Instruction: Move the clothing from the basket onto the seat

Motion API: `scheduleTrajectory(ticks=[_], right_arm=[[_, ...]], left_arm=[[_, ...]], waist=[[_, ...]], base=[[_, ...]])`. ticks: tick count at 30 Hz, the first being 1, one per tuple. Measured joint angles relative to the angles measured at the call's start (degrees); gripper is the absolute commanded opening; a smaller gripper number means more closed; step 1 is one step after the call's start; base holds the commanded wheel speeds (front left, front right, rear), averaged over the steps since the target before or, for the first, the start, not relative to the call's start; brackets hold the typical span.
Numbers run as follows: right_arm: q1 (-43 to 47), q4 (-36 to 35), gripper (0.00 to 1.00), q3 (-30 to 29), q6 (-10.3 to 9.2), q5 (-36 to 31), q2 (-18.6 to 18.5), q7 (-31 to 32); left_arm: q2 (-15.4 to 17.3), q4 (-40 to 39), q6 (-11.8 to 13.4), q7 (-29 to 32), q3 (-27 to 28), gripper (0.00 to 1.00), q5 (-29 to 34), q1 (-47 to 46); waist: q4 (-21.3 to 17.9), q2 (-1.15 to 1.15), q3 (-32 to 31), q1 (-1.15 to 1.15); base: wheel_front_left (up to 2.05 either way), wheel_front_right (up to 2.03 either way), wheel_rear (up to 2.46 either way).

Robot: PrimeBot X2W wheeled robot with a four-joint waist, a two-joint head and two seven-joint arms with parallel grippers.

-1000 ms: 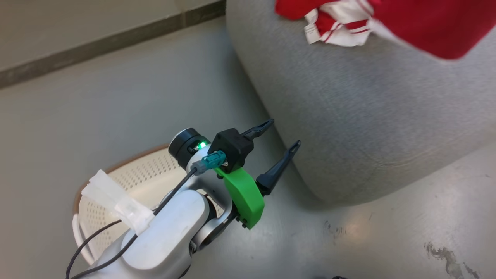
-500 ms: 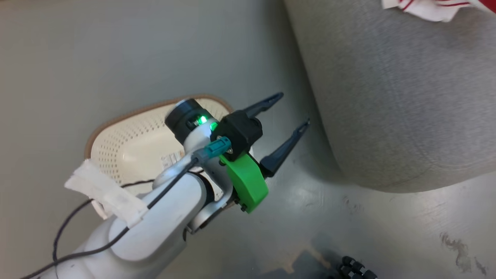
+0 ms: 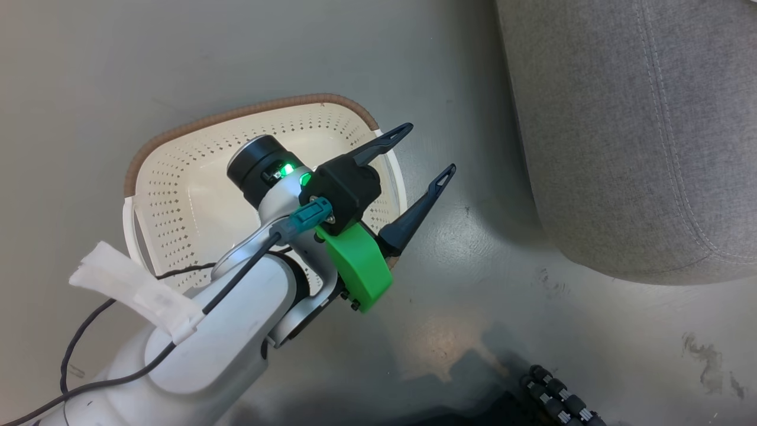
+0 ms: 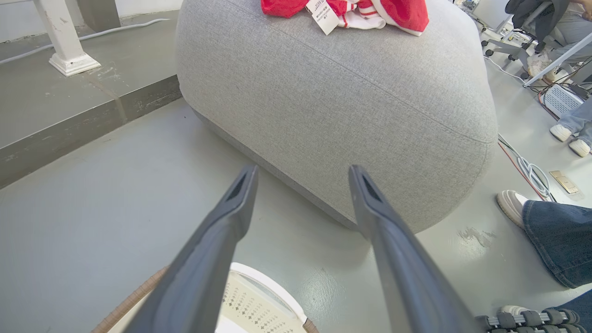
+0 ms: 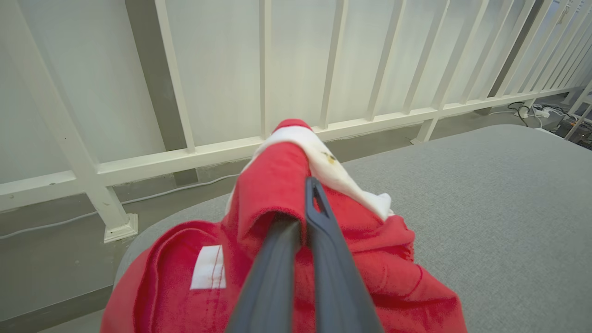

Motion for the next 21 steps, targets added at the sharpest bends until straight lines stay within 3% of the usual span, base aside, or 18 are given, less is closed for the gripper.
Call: scheduleTrajectory(ticks=[8,9,10,11,12,13,21], right_arm=[[1.5,4.1,0.0,0.7,0.08,0.4,3.3,-2.5],[1.7,4.7,0.08,0.9,0.14,0.5,3.9,-2.9],[1.7,5.0,0.34,1.1,0.3,0.6,4.3,-3.4],[1.7,5.2,0.34,1.3,0.63,0.6,4.6,-4.0],[1.8,5.4,0.76,1.6,0.75,0.7,4.8,-4.3],[1.8,5.7,1.0,1.8,1.14,0.7,4.9,-4.6],[4.6,7.6,1.0,2.9,3.2,0.7,7.2,-6.5]], left_arm=[[0.9,0.1,0.0,-0.1,0.3,1.0,0.0,0.0],[1.2,0.1,0.0,-0.1,0.3,1.0,0.0,0.0],[1.4,0.2,0.0,-0.2,0.4,1.0,0.0,0.0],[1.5,0.2,0.0,-0.3,0.4,1.0,0.0,0.0],[1.5,0.3,0.0,-0.5,0.5,1.0,0.0,0.0],[1.5,0.3,0.0,-0.7,0.5,1.0,0.0,0.0],[2.8,1.4,-0.1,-2.1,1.8,1.0,-0.1,0.2]], waist=[[-0.4,0.0,0.4,0.0],[-0.6,0.0,0.3,0.0],[-0.7,0.0,0.2,0.0],[-0.9,0.0,0.0,0.0],[-1.0,0.0,-0.1,-0.01],[-1.2,0.0,-0.3,0.0],[-3.0,0.0,-2.3,0.0]], base=[[0.0,0.0,0.0],[0.0,0.0,0.0],[0.0,0.0,0.0],[0.0,0.0,0.0],[0.0,0.0,0.0],[0.0,0.0,0.0],[0.0,0.0,0.0]])
